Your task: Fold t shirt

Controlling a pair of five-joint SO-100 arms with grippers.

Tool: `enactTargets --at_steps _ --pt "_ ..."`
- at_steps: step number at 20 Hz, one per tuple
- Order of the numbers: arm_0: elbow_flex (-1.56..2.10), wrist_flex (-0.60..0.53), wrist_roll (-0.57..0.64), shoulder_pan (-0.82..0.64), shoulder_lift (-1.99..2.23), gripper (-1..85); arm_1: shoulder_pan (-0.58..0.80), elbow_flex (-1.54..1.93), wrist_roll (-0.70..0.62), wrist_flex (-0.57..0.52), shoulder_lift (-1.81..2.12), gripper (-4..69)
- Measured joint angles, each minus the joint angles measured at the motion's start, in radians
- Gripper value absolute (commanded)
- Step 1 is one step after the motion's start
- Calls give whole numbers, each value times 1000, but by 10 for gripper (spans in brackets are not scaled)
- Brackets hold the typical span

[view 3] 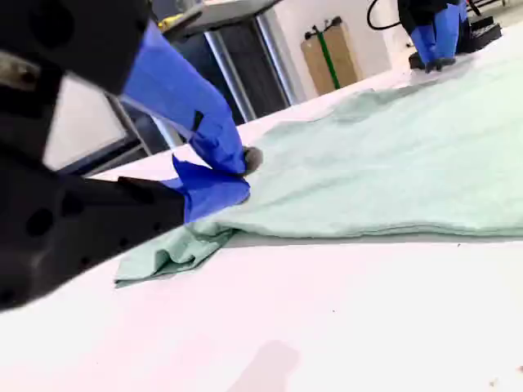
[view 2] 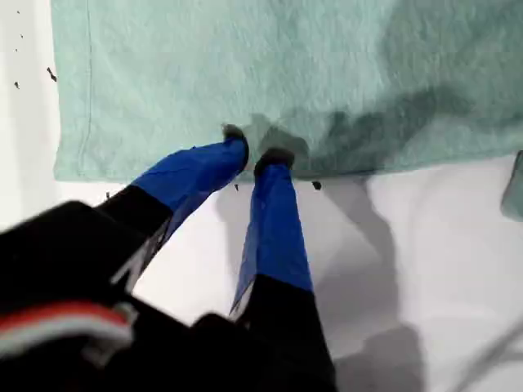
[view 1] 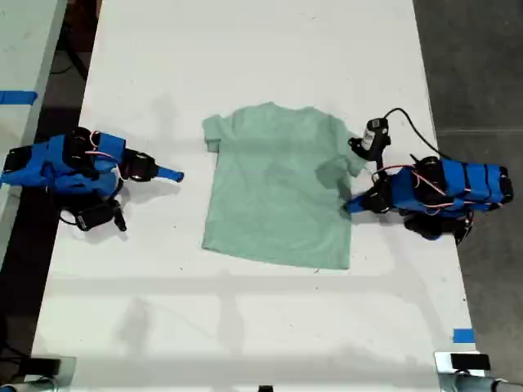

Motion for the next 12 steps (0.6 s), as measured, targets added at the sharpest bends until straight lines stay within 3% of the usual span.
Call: enactTargets --at_steps 2,5,7,9,10,12 --pt "0 0 0 -20 0 -2 35 0 32 0 0 57" --pt "0 0 -63 -71 0 21 69 0 522 0 0 64" --pt "0 0 -295 -61 3 106 -5 0 785 0 0 12" --pt "0 0 -480 -25 3 256 -5 -2 732 -21 0 8" --pt "0 3 -489 -8 3 327 15 -14 672 -38 0 19" --pt "0 2 -492 0 3 260 118 -164 577 -14 -86 99"
